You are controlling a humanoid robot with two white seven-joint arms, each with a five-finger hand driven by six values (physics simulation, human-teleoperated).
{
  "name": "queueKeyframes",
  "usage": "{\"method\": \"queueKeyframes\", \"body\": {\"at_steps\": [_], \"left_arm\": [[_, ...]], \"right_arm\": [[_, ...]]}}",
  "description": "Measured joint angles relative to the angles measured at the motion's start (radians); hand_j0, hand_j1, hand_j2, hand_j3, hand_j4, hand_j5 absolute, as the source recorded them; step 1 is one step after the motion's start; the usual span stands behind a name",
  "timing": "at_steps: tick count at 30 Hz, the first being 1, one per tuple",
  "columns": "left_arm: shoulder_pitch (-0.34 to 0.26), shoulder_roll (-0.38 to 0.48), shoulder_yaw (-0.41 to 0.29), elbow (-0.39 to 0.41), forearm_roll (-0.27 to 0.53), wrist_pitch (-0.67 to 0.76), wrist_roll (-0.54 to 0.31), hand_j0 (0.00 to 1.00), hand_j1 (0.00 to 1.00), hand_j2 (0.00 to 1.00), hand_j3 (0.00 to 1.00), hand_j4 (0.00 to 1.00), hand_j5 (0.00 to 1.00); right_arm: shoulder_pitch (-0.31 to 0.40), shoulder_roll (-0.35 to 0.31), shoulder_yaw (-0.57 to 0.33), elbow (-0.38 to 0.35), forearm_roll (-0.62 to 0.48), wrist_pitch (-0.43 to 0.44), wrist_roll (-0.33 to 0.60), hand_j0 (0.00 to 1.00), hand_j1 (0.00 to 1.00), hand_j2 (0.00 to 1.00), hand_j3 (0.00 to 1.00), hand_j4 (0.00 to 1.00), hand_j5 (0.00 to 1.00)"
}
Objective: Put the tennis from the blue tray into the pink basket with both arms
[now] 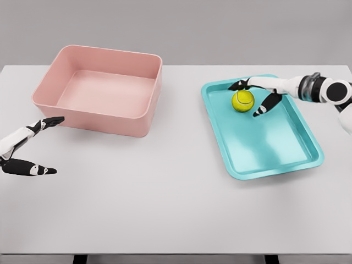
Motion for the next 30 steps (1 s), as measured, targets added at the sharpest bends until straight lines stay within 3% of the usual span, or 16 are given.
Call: {"method": "queueKeyframes", "body": {"at_steps": [5, 11, 13, 24, 30], "left_arm": [[0.002, 0.000, 0.000, 0.000, -0.001, 0.000, 0.000, 1.00, 1.00, 1.00, 1.00, 1.00, 1.00], [0.002, 0.000, -0.001, 0.000, -0.001, 0.000, 0.000, 1.00, 1.00, 1.00, 1.00, 1.00, 1.00], [0.002, 0.000, -0.001, 0.000, -0.001, 0.000, 0.000, 1.00, 1.00, 1.00, 1.00, 1.00, 1.00], [0.002, 0.000, 0.000, -0.004, -0.001, 0.000, 0.000, 1.00, 1.00, 1.00, 1.00, 1.00, 1.00], [0.001, 0.000, 0.001, -0.006, -0.001, 0.000, 0.000, 1.00, 1.00, 1.00, 1.00, 1.00, 1.00]], "right_arm": [[0.000, 0.013, 0.003, 0.001, 0.016, 0.000, 0.000, 0.82, 0.82, 0.82, 0.82, 0.82, 0.82], [0.000, 0.017, -0.001, 0.011, 0.017, -0.001, -0.001, 0.38, 0.38, 0.38, 0.38, 0.38, 0.38], [0.000, 0.016, -0.005, 0.013, 0.013, -0.001, -0.001, 0.32, 0.32, 0.32, 0.32, 0.32, 0.32], [-0.017, 0.009, -0.067, -0.010, 0.014, -0.024, 0.000, 0.31, 0.31, 0.31, 0.31, 0.31, 0.31], [0.002, -0.015, -0.111, -0.173, 0.011, -0.123, 0.000, 0.31, 0.31, 0.31, 0.31, 0.31, 0.31]]}}
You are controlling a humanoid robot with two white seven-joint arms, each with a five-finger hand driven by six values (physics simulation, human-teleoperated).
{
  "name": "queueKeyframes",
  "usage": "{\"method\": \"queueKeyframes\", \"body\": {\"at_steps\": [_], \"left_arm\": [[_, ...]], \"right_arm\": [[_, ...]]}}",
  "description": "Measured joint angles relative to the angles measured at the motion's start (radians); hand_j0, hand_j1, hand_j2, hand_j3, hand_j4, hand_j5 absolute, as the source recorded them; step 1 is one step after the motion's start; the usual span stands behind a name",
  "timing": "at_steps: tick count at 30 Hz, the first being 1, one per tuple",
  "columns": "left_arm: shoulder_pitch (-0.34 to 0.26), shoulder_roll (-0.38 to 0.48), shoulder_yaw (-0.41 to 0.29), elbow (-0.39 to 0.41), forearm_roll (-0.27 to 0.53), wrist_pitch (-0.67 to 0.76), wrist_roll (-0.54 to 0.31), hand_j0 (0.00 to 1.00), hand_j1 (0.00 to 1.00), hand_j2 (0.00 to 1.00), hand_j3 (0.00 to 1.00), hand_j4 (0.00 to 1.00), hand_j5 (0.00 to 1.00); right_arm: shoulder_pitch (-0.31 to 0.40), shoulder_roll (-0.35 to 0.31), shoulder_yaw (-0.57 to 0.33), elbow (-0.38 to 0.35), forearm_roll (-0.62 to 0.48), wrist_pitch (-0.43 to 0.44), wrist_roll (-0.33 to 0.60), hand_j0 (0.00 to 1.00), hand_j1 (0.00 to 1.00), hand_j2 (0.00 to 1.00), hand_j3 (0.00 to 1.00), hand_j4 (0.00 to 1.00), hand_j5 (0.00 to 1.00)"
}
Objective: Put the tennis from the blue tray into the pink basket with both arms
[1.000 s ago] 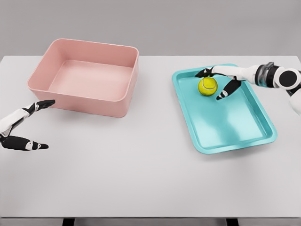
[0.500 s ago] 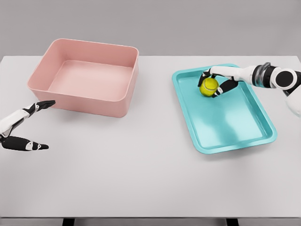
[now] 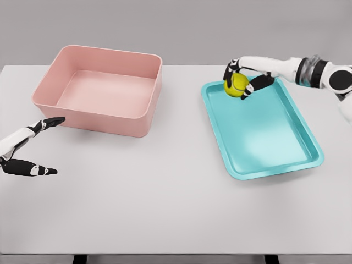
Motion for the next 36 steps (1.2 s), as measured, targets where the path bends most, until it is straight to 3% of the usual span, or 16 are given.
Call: {"method": "queueKeyframes", "body": {"at_steps": [8, 12, 15, 22, 27, 29, 30, 31, 32, 36], "left_arm": [[0.000, 0.000, 0.000, -0.001, 0.000, 0.000, 0.000, 1.00, 1.00, 1.00, 1.00, 1.00, 1.00], [0.000, -0.001, 0.000, -0.001, 0.000, 0.000, 0.000, 1.00, 1.00, 1.00, 1.00, 1.00, 1.00], [0.000, 0.000, 0.000, -0.001, 0.000, 0.000, 0.000, 1.00, 1.00, 1.00, 1.00, 1.00, 1.00], [0.002, -0.001, 0.000, -0.007, -0.001, 0.000, 0.000, 1.00, 1.00, 1.00, 1.00, 1.00, 1.00], [0.002, -0.001, 0.000, -0.014, -0.002, 0.000, 0.000, 1.00, 1.00, 1.00, 1.00, 1.00, 1.00], [0.002, -0.001, 0.000, -0.015, -0.003, 0.000, 0.000, 1.00, 1.00, 1.00, 1.00, 1.00, 1.00], [0.002, -0.001, 0.000, -0.016, -0.002, 0.000, 0.000, 1.00, 1.00, 1.00, 1.00, 1.00, 1.00], [0.002, -0.001, 0.000, -0.016, -0.002, 0.000, 0.000, 1.00, 1.00, 1.00, 1.00, 1.00, 1.00], [0.002, -0.001, 0.000, -0.016, -0.002, 0.000, 0.000, 1.00, 1.00, 1.00, 1.00, 1.00, 1.00], [0.002, -0.001, 0.000, -0.016, -0.003, 0.000, 0.000, 1.00, 1.00, 1.00, 1.00, 1.00, 1.00]], "right_arm": [[0.055, -0.040, 0.149, -0.395, 0.001, -0.075, 0.000, 0.33, 0.33, 0.33, 0.33, 0.33, 0.33], [0.058, -0.020, 0.253, -0.502, 0.007, -0.080, 0.000, 0.33, 0.33, 0.33, 0.33, 0.33, 0.33], [0.058, 0.036, 0.296, -0.499, 0.014, -0.081, 0.001, 0.33, 0.33, 0.33, 0.33, 0.33, 0.33], [0.057, 0.190, 0.308, -0.324, 0.037, -0.081, 0.000, 0.36, 0.36, 0.36, 0.36, 0.36, 0.36], [0.058, 0.244, 0.322, -0.295, 0.038, -0.081, 0.000, 0.38, 0.38, 0.38, 0.38, 0.38, 0.38], [0.057, 0.253, 0.328, -0.294, 0.038, -0.081, 0.000, 0.51, 0.51, 0.51, 0.51, 0.51, 0.51], [0.058, 0.254, 0.328, -0.295, 0.038, -0.081, 0.000, 0.70, 0.70, 0.70, 0.70, 0.70, 0.70], [0.057, 0.254, 0.327, -0.295, 0.039, -0.081, 0.000, 0.75, 0.75, 0.75, 0.75, 0.75, 0.75], [0.057, 0.252, 0.325, -0.296, 0.040, -0.080, 0.000, 0.89, 0.89, 0.89, 0.89, 0.89, 0.89], [0.057, 0.246, 0.319, -0.298, 0.044, -0.080, 0.000, 0.98, 0.98, 0.98, 0.98, 0.98, 0.98]]}}
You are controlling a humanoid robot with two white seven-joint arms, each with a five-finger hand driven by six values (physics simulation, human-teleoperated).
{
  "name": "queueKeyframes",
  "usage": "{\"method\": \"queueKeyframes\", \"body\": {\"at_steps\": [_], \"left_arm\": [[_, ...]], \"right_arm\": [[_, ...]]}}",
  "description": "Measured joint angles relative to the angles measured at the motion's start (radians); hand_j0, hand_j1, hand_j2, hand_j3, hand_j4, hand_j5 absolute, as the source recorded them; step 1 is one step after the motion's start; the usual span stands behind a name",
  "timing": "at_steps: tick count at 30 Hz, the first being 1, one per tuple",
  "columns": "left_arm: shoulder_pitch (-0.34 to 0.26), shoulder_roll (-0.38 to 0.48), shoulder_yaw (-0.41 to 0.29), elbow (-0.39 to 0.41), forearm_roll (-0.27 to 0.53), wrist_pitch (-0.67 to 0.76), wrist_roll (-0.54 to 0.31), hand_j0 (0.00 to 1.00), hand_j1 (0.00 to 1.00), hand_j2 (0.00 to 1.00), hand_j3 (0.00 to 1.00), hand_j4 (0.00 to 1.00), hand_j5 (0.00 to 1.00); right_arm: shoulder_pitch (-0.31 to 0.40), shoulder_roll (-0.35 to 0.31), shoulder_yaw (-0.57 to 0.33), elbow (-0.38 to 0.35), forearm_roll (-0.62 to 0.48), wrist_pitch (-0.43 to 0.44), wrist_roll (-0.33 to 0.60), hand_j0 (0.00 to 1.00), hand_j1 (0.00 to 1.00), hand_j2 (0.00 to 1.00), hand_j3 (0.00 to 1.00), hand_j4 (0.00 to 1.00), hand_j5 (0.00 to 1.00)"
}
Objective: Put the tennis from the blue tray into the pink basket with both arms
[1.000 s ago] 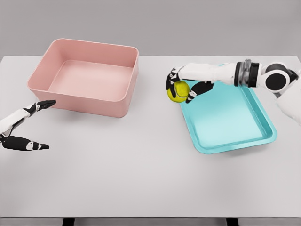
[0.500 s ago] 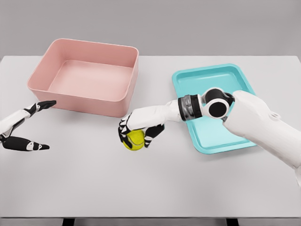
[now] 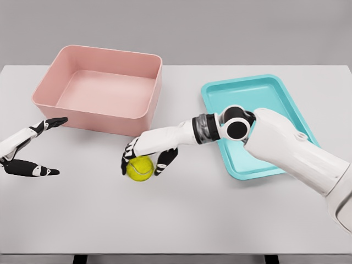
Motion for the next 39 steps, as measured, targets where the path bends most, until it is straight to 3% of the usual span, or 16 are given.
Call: {"method": "queueKeyframes", "body": {"at_steps": [3, 7, 11, 14, 19, 22, 28, 32, 39], "left_arm": [[0.000, 0.000, 0.000, 0.000, 0.000, 0.000, 0.000, 1.00, 1.00, 1.00, 1.00, 1.00, 1.00], [0.000, 0.000, -0.001, -0.001, 0.000, 0.000, 0.000, 1.00, 1.00, 1.00, 1.00, 1.00, 1.00], [0.000, 0.000, -0.003, 0.000, 0.001, 0.000, 0.000, 1.00, 1.00, 1.00, 1.00, 1.00, 1.00], [-0.002, -0.007, -0.005, -0.001, 0.002, 0.000, 0.000, 1.00, 1.00, 1.00, 1.00, 1.00, 1.00], [-0.001, -0.048, -0.015, -0.019, 0.007, 0.000, 0.001, 1.00, 1.00, 1.00, 1.00, 1.00, 1.00], [0.000, -0.070, -0.035, -0.033, 0.016, 0.000, 0.001, 1.00, 1.00, 1.00, 1.00, 1.00, 1.00], [-0.002, -0.132, -0.068, -0.043, 0.035, 0.000, 0.002, 1.00, 1.00, 1.00, 1.00, 1.00, 1.00], [-0.002, -0.174, -0.082, -0.044, 0.039, 0.000, 0.002, 1.00, 1.00, 1.00, 1.00, 1.00, 1.00], [-0.003, -0.238, -0.087, -0.042, 0.033, 0.000, 0.002, 1.00, 1.00, 1.00, 1.00, 1.00, 1.00]], "right_arm": [[0.000, -0.016, -0.022, -0.043, 0.001, 0.000, 0.000, 0.99, 0.99, 0.99, 0.99, 0.99, 0.99], [0.005, -0.081, -0.089, -0.185, -0.007, 0.000, 0.000, 1.00, 1.00, 1.00, 1.00, 1.00, 1.00], [0.018, -0.206, -0.193, -0.370, -0.135, 0.000, 0.000, 1.00, 1.00, 1.00, 1.00, 1.00, 1.00], [0.066, -0.332, -0.297, -0.424, -0.246, -0.001, 0.000, 1.00, 1.00, 1.00, 1.00, 1.00, 1.00], [0.158, -0.558, -0.484, -0.439, -0.395, -0.001, 0.000, 1.00, 1.00, 1.00, 1.00, 1.00, 1.00], [0.216, -0.627, -0.569, -0.403, -0.429, 0.000, 0.000, 1.00, 1.00, 1.00, 1.00, 1.00, 1.00], [0.241, -0.667, -0.620, -0.330, -0.444, 0.000, 0.000, 1.00, 1.00, 1.00, 1.00, 1.00, 1.00], [0.330, -0.673, -0.623, -0.372, -0.441, -0.001, 0.000, 1.00, 1.00, 1.00, 1.00, 1.00, 1.00], [0.334, -0.691, -0.624, -0.414, -0.436, 0.000, 0.000, 1.00, 1.00, 1.00, 1.00, 1.00, 1.00]]}}
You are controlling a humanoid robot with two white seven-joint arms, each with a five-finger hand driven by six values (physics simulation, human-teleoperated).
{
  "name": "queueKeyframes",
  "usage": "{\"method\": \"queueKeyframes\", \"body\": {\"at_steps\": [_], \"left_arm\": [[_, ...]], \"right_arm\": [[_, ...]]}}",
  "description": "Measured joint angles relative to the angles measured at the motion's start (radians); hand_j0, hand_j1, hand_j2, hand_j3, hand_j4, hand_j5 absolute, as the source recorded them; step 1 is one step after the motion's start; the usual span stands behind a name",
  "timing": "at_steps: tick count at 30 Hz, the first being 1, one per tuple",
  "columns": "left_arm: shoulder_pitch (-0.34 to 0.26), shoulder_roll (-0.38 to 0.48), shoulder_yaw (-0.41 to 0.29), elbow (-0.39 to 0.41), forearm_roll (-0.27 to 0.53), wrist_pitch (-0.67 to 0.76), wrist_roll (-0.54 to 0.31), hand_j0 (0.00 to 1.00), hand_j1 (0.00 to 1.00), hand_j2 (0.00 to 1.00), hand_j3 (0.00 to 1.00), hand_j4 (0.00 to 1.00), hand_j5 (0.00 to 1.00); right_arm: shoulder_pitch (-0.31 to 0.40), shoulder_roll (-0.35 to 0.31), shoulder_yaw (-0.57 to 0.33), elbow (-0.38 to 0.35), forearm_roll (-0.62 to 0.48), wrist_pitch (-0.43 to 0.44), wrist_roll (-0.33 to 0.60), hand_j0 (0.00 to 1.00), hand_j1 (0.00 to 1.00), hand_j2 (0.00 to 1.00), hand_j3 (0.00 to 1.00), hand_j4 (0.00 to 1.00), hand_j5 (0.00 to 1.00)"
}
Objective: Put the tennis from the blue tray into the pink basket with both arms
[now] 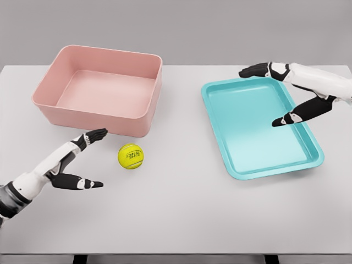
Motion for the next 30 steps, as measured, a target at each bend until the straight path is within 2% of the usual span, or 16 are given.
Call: {"method": "queueKeyframes", "body": {"at_steps": [10, 20, 30], "left_arm": [[0.000, -0.013, 0.002, 0.001, -0.004, 0.000, 0.000, 1.00, 1.00, 1.00, 1.00, 1.00, 1.00], [-0.002, -0.029, 0.003, 0.001, -0.005, 0.000, 0.000, 1.00, 1.00, 1.00, 1.00, 1.00, 1.00], [-0.009, -0.101, 0.003, 0.009, -0.006, 0.000, 0.000, 1.00, 1.00, 1.00, 1.00, 1.00, 1.00]], "right_arm": [[-0.005, -0.003, 0.000, -0.086, 0.005, 0.000, 0.000, 1.00, 1.00, 1.00, 1.00, 1.00, 1.00], [-0.011, -0.003, -0.002, -0.097, 0.006, 0.000, 0.000, 1.00, 1.00, 1.00, 1.00, 1.00, 1.00], [-0.005, -0.003, -0.002, -0.098, 0.006, 0.000, 0.000, 1.00, 1.00, 1.00, 1.00, 1.00, 1.00]]}}
